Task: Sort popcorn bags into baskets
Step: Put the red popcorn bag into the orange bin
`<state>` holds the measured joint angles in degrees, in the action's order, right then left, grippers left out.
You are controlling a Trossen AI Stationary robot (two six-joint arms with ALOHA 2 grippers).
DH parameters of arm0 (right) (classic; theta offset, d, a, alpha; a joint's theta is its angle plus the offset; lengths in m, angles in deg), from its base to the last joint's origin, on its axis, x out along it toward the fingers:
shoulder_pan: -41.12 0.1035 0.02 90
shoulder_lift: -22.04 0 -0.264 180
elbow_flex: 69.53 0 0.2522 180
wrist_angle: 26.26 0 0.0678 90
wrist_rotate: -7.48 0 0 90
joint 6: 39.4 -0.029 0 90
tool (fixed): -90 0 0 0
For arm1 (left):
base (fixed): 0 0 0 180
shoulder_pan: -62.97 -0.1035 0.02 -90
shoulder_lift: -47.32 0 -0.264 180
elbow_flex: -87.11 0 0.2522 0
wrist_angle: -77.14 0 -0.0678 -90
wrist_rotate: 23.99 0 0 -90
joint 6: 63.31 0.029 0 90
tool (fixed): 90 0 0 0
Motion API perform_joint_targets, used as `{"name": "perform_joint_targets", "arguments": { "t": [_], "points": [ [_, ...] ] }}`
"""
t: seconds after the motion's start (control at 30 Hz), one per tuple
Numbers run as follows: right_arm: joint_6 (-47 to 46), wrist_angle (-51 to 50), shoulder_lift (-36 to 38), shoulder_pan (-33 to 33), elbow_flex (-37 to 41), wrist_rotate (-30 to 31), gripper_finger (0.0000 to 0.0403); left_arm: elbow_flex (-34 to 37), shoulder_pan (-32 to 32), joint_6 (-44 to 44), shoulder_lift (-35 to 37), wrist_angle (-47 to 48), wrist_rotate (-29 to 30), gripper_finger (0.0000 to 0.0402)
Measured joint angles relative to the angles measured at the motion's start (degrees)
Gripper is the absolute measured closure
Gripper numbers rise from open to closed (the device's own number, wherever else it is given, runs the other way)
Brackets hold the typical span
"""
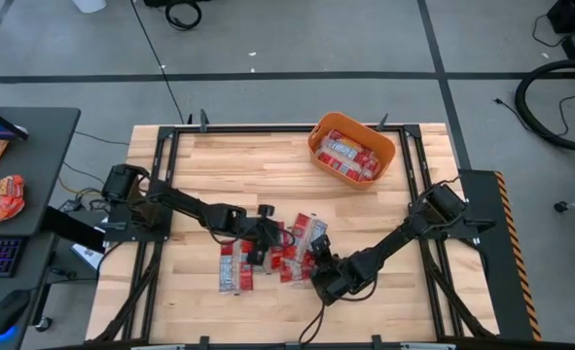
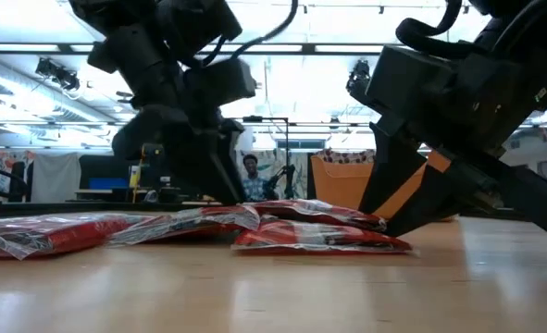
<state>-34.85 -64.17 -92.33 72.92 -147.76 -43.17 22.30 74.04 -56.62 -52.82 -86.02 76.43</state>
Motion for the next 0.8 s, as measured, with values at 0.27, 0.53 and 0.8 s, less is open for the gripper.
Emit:
{"name": "perform_joint_targets", "arguments": {
  "t": [0.27,0.53,0.8],
  "points": [
    [0.16,-1.86,0.0,0.03,-0.04,0.46,0.0257,0.0,-0.32,-0.49,-0.95,-2.54,2.49,0.0276],
    [1.59,2.93,-0.02,-0.12,0.07,0.88,0.0256,0.01,-2.05,-0.57,-2.81,-8.71,-1.11,0.0276],
    [2.68,10.0,-0.02,-0.42,0.22,3.96,0.0279,0.06,-2.08,-0.09,-4.82,-10.46,-1.23,0.0276]
  ]
}}
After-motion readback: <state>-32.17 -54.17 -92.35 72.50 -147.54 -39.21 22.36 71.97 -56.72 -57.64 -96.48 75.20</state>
